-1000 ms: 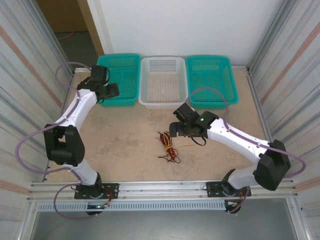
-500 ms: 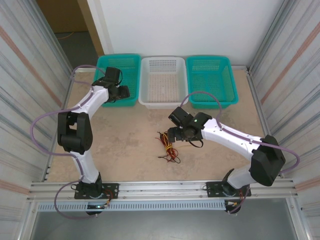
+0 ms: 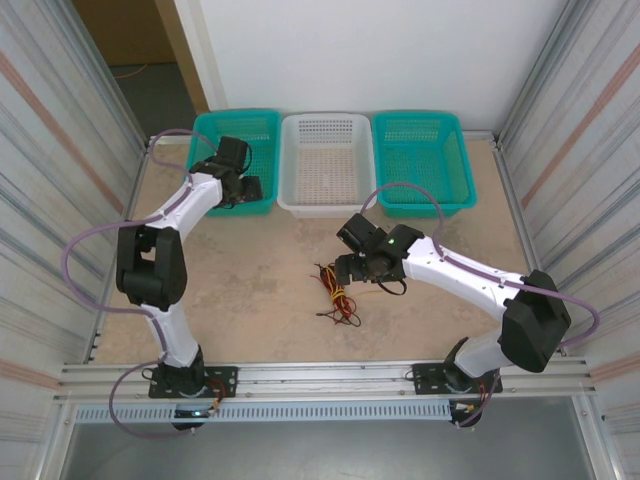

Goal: Untangle the cables

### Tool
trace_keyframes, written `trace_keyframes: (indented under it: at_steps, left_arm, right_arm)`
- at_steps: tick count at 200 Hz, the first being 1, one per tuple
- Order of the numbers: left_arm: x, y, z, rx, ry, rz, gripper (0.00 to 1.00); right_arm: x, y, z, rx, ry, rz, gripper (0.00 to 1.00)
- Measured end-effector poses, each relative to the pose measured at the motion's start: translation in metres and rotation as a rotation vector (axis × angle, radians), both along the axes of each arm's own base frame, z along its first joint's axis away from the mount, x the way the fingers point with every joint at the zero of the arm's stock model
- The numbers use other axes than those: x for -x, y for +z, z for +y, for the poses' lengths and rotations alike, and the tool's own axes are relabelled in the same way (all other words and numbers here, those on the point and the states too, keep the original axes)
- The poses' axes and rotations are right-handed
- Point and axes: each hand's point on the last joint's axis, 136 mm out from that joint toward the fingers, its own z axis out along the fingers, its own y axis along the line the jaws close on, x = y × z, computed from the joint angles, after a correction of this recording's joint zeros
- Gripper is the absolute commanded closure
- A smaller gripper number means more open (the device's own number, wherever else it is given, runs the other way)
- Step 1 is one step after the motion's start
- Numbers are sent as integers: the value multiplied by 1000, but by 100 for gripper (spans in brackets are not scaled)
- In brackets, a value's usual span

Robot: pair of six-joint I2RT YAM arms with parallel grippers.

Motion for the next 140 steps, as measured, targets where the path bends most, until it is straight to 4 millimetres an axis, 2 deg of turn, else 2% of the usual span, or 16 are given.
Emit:
trace_keyframes:
  at_steps: [49,78,110,140]
  left_arm:
    - [9,3,8,-45,2,22,30]
    - [15,19,7,-55,-18,0,25]
    - [26,62,-20,-27,-88,-91,24]
    - [49,122,-41,41,-151,-218,24]
  right_arm:
    - [5,-1,5,-18,17,23,7]
    - [14,-14,15,-18,47,82,6]
    - [33,-41,33,15,118,163,10]
    - [42,-66,41,58,151,217,15]
